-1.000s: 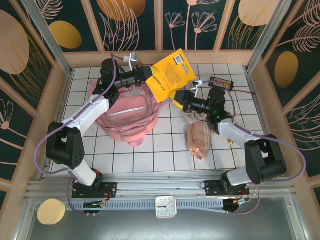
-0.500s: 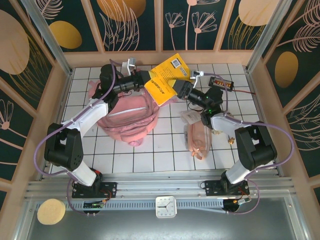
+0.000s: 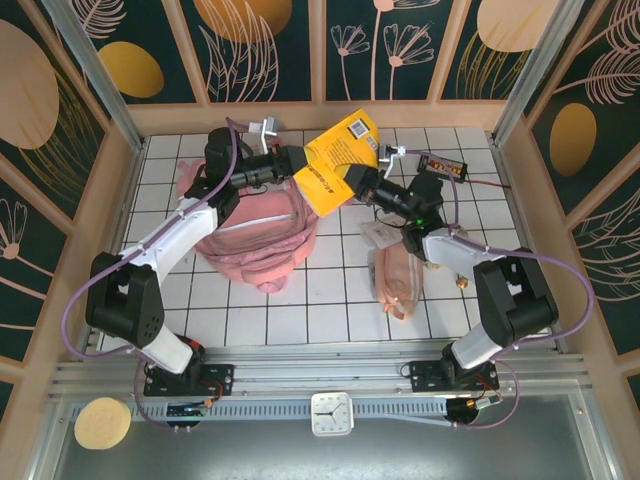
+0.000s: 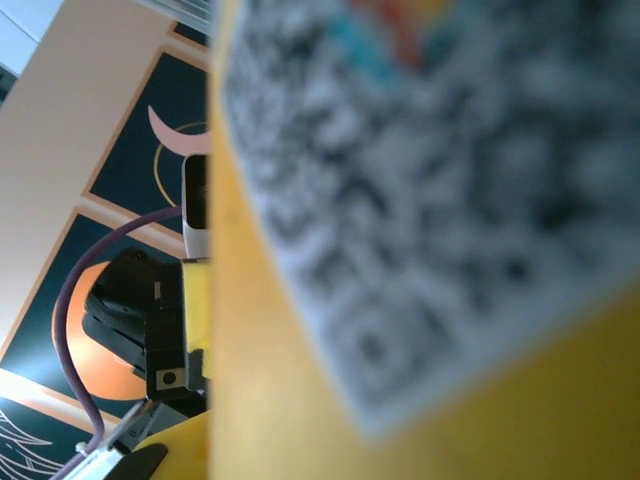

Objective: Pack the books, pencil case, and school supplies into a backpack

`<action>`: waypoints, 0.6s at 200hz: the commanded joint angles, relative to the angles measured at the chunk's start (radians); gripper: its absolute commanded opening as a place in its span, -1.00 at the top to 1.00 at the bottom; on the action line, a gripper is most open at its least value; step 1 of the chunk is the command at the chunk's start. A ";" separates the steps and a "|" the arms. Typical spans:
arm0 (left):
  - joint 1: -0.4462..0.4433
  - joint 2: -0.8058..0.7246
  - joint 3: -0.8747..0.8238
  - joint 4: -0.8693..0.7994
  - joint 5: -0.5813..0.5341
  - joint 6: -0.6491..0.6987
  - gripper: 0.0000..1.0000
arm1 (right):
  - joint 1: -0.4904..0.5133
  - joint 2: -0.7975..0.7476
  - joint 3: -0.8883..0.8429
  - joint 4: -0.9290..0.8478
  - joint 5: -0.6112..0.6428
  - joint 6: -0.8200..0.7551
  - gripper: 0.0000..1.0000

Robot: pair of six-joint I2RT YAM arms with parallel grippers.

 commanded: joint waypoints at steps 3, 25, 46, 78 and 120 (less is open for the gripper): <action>0.030 -0.080 0.075 -0.319 -0.108 0.216 0.33 | -0.052 -0.098 0.011 0.043 -0.011 -0.048 1.00; 0.033 -0.123 0.082 -0.551 -0.237 0.387 -0.30 | -0.107 -0.145 0.017 -0.115 -0.033 -0.109 1.00; 0.031 -0.150 0.077 -0.747 -0.394 0.556 -0.57 | -0.159 -0.207 0.031 -0.376 -0.044 -0.224 1.00; -0.076 -0.143 0.058 -0.996 -0.617 0.809 -0.55 | -0.230 -0.296 0.044 -0.745 -0.035 -0.399 1.00; -0.162 -0.058 0.048 -1.124 -0.677 0.933 -0.37 | -0.258 -0.356 0.010 -0.856 -0.043 -0.449 1.00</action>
